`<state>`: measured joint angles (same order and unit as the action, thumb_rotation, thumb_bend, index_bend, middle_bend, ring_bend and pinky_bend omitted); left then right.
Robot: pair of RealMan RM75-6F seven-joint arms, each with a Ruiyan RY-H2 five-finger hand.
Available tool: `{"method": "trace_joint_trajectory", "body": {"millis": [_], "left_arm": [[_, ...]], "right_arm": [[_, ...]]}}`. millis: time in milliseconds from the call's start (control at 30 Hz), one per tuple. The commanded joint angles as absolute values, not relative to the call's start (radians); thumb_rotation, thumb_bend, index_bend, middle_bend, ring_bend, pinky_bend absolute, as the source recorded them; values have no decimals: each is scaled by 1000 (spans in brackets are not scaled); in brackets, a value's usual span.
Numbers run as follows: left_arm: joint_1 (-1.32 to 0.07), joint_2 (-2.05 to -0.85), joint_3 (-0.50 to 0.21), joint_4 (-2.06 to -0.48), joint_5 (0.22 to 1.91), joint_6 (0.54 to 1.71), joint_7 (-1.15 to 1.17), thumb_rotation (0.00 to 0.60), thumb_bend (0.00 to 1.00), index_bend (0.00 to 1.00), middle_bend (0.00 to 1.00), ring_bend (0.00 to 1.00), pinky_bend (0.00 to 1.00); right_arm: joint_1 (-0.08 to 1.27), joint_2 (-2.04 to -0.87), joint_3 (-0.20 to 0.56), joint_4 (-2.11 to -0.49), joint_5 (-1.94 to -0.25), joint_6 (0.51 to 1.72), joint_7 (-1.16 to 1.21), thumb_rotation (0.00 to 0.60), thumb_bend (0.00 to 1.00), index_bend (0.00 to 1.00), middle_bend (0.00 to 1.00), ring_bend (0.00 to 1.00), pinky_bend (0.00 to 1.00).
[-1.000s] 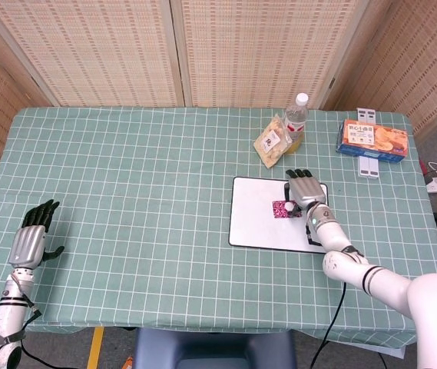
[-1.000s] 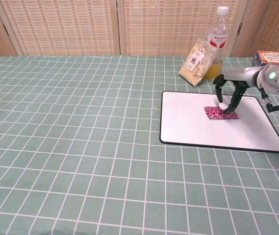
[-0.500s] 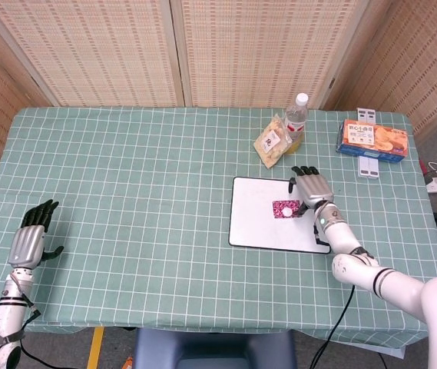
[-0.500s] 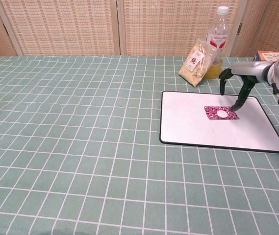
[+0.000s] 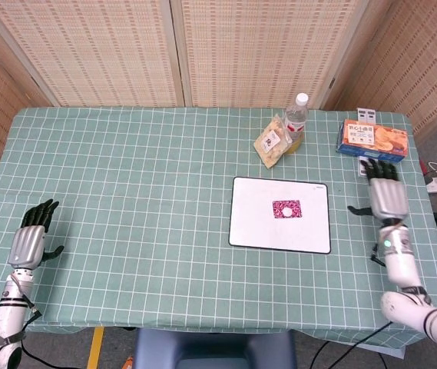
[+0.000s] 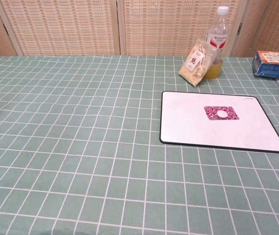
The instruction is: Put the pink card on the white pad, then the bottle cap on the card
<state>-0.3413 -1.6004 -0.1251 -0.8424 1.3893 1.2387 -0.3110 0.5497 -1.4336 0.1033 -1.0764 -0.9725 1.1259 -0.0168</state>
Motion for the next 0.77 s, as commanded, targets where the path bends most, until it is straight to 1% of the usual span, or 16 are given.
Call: {"method": "trace_joint_trajectory", "body": {"millis": [33,167,300,400,767], "left_arm": [[-339,-1602,-125,-842,1391,1246,-309,600,163,0,0,0,0],[-338,-1603,-125,-848,1394,1255,-298,600,163,0,0,0,0],[-341,-1606,-123,-849,1395,1250,-284,600,163,0,0,0,0],[-341,-1608,-124,-849,1394,1251,-281,600,164,0,0,0,0],[-341,-1607,-124,-848,1393,1248,-280,600,163,0,0,0,0]], "right_arm": [[316,-1528,80,-796,-1043,1245,268,524,0,92,34,0,0],[292,-1538,107,-728,-1033,1145,367,524,0,80,34,0,0],[297,-1541,116,-711,-1066,1110,378,524,0,101,35,0,0],[301,-1542,117,-709,-1085,1075,361,524,0,94,34,0,0],[293,-1544,150,-709,-1132,1061,354,524,0,86,35,0,0]]}}
